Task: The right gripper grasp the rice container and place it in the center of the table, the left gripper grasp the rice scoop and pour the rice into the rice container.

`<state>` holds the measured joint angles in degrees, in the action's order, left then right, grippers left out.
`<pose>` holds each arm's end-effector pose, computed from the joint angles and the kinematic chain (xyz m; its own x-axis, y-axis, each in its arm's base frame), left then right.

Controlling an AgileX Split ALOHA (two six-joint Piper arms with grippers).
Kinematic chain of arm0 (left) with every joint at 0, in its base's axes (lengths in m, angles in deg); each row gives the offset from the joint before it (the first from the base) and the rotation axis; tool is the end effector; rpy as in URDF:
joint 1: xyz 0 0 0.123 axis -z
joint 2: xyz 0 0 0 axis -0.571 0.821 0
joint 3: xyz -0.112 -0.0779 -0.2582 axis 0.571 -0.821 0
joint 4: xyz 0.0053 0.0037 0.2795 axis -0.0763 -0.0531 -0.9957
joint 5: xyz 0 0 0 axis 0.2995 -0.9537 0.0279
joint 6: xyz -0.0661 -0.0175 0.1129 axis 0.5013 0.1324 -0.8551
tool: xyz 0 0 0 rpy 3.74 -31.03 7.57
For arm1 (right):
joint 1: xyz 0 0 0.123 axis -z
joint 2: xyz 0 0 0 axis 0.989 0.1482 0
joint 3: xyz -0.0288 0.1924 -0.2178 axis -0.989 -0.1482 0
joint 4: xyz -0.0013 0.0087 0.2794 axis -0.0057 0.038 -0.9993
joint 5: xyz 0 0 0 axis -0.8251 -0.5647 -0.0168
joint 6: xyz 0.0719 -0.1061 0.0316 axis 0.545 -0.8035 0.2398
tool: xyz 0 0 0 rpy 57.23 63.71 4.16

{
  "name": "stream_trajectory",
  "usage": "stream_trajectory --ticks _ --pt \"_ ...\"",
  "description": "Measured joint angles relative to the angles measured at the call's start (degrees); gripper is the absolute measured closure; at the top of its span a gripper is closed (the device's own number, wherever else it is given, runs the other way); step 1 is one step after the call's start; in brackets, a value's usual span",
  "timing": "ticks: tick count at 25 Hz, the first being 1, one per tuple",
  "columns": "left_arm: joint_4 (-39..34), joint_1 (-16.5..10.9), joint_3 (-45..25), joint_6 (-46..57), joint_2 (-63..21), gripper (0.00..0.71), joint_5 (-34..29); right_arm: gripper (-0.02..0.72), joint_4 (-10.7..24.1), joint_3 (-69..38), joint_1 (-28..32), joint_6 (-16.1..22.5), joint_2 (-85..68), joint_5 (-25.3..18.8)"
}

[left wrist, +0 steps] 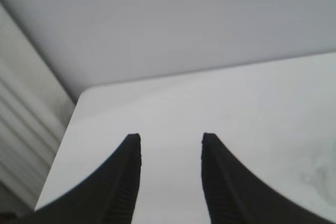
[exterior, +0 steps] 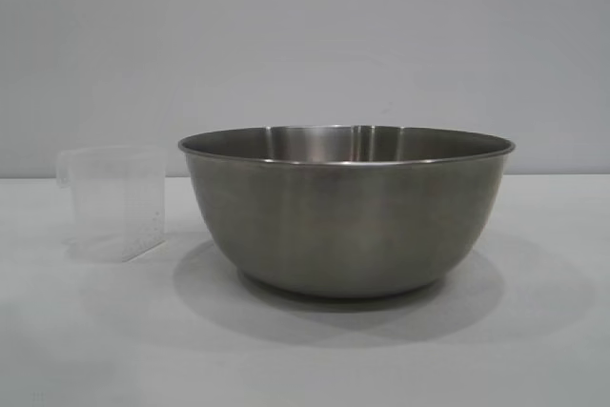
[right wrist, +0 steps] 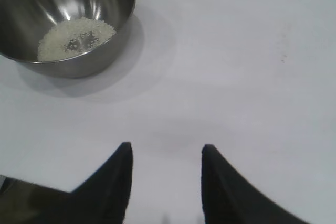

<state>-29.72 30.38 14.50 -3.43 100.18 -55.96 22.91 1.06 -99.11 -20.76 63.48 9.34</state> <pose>0.1714 0.0228 0.2718 -0.3581 0.0720 -0.9309 -0.1089 0.9870 0.1183 0.0588 0.0252 0.2532 -0.6167 -0.1581 -0.7712 -0.3150 0.9473 0.0577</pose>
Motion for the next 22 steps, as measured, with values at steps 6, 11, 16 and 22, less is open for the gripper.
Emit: stream_trajectory --ticks 6,11,16,22 --pt "7.39 0.00 0.00 -5.50 -10.48 0.490 -13.75 0.403 -0.04 0.00 0.00 0.00 0.00 0.00" --pt "16.07 0.00 0.98 -13.59 -19.99 0.490 -24.05 0.403 -0.04 0.00 0.00 0.00 0.00 0.00" --pt "17.18 0.00 4.65 -14.46 -23.98 0.490 -34.61 0.403 -0.04 0.00 0.00 0.00 0.00 0.00" --pt "17.18 0.00 4.64 -14.47 -24.48 0.490 -42.10 0.403 -0.04 0.00 0.00 0.00 0.00 0.00"
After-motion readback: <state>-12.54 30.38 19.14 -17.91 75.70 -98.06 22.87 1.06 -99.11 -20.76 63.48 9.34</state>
